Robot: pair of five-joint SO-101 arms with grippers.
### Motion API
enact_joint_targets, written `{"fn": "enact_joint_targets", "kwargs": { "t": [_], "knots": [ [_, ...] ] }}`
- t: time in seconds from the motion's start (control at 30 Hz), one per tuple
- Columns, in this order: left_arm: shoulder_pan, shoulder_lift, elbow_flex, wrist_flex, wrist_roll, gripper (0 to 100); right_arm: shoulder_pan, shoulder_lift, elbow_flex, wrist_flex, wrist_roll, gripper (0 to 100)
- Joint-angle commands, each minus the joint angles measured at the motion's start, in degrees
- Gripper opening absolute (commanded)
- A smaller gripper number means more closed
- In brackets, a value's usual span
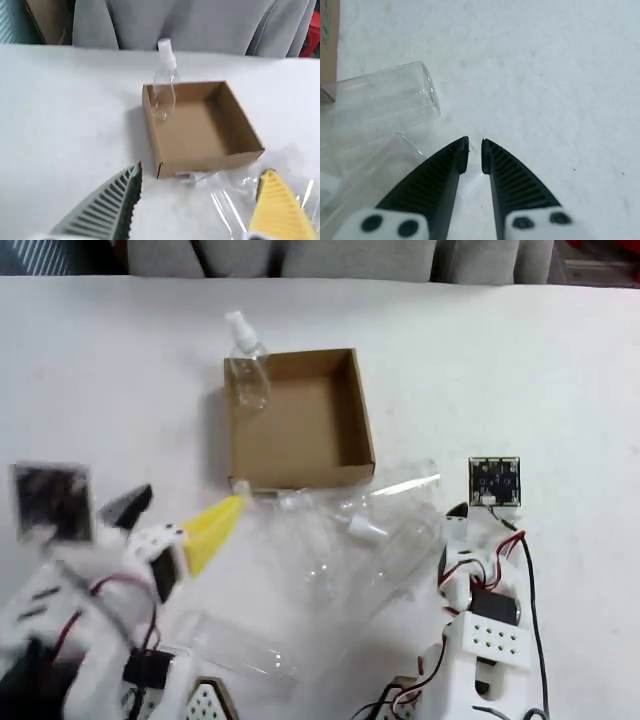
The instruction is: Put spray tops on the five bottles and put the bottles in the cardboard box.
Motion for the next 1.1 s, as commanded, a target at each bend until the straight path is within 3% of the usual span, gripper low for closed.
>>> {"fn": "enact_joint_targets", "kwargs": {
  "t": [0.0,0.27,0.47,0.73,0.83,1.07],
  "knots": [
    [0.6,7.3,8.4,-1.1,0.8,35,0.5,0.1,-0.4,-0.6,0.4,2.5],
    [0.3,5.7,31.8,-21.8,0.7,35,0.5,-0.3,0.1,-0.6,0.4,2.5],
    [-4.4,2.1,38.2,-24.0,0.6,33,0.3,-0.3,0.1,-0.7,0.4,2.5],
    [-15.4,1.8,39.4,-26.5,0.1,1,1.3,-0.4,0.0,-0.6,0.4,2.5],
    [-18.9,1.8,43.3,-28.8,-1.8,5,2.5,-0.4,-1.5,1.9,0.4,2.5],
    [-22.6,1.8,48.4,-35.3,-2.0,5,2.9,-0.2,-12.7,20.3,0.4,2.5]
  ]
}}
